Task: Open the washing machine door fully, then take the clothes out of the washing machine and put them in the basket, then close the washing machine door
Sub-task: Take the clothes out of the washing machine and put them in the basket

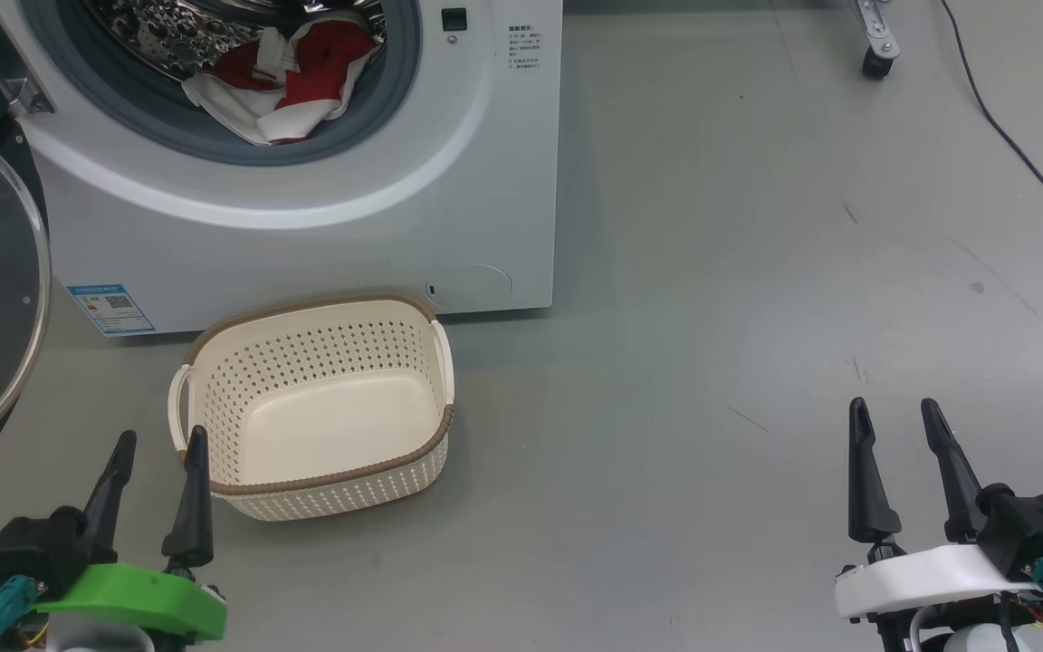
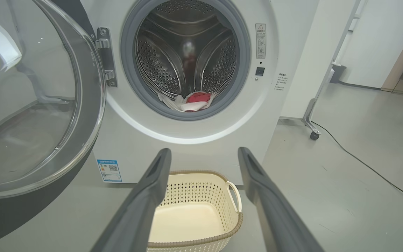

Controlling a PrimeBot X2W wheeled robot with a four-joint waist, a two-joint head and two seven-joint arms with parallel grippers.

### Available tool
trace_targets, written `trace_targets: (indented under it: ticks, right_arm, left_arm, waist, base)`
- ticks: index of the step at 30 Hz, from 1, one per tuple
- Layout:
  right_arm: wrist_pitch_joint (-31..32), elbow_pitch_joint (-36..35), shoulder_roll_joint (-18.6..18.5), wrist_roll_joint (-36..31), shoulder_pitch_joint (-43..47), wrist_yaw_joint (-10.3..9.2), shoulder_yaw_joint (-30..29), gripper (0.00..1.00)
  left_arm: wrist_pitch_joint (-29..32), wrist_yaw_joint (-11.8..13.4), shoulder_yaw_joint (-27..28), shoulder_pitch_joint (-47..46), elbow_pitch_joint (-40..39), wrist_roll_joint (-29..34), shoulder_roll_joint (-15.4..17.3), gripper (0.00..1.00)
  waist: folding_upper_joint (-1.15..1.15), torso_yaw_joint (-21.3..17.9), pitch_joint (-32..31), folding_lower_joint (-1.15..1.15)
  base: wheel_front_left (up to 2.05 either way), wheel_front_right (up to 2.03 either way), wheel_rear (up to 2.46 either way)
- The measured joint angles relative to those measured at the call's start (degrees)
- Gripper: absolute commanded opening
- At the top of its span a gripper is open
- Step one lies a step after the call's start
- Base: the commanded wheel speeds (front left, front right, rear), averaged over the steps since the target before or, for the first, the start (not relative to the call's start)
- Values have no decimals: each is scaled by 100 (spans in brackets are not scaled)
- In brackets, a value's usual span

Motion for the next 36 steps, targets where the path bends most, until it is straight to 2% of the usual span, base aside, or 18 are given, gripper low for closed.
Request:
trace_targets:
  ticks: [20, 36]
  right_arm:
    - [0, 14, 16, 0, 1, 4, 18, 100]
    - [0, 65, 42, 0, 2, 9, 32, 100]
  left_arm:
    - [1, -2, -101, 16, -78, -124, -54, 100]
    - [1, -3, -171, 69, -147, -123, 1, 100]
  waist:
    - [0, 11, -5, 0]
    - [0, 77, -8, 0]
  base:
    - [9, -9, 0]
    - [72, -72, 0]
